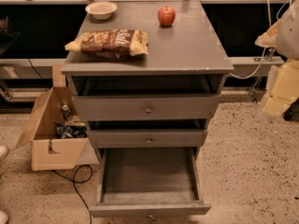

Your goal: Place brown chip bag into bottom drawer

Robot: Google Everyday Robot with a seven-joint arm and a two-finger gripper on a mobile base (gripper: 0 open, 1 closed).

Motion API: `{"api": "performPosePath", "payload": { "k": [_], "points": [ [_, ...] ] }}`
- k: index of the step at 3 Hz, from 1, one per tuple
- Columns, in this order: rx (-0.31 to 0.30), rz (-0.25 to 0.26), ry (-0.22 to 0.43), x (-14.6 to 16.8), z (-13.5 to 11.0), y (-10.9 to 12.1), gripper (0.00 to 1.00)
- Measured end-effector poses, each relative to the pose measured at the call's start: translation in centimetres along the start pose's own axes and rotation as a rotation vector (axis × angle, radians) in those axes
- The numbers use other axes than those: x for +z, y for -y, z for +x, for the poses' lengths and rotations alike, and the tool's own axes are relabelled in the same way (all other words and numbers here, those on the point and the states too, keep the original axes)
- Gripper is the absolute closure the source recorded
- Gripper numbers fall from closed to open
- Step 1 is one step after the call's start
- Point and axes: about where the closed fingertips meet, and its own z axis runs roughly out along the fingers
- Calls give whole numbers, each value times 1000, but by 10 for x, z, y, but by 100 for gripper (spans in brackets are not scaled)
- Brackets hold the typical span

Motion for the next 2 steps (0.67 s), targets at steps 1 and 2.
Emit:
{"api": "performPosePath", "payload": {
  "k": [1, 2],
  "points": [
    [-1, 4, 19, 1, -5, 4, 0],
    [-7, 30, 170, 11, -42, 39, 0]
  ]
}}
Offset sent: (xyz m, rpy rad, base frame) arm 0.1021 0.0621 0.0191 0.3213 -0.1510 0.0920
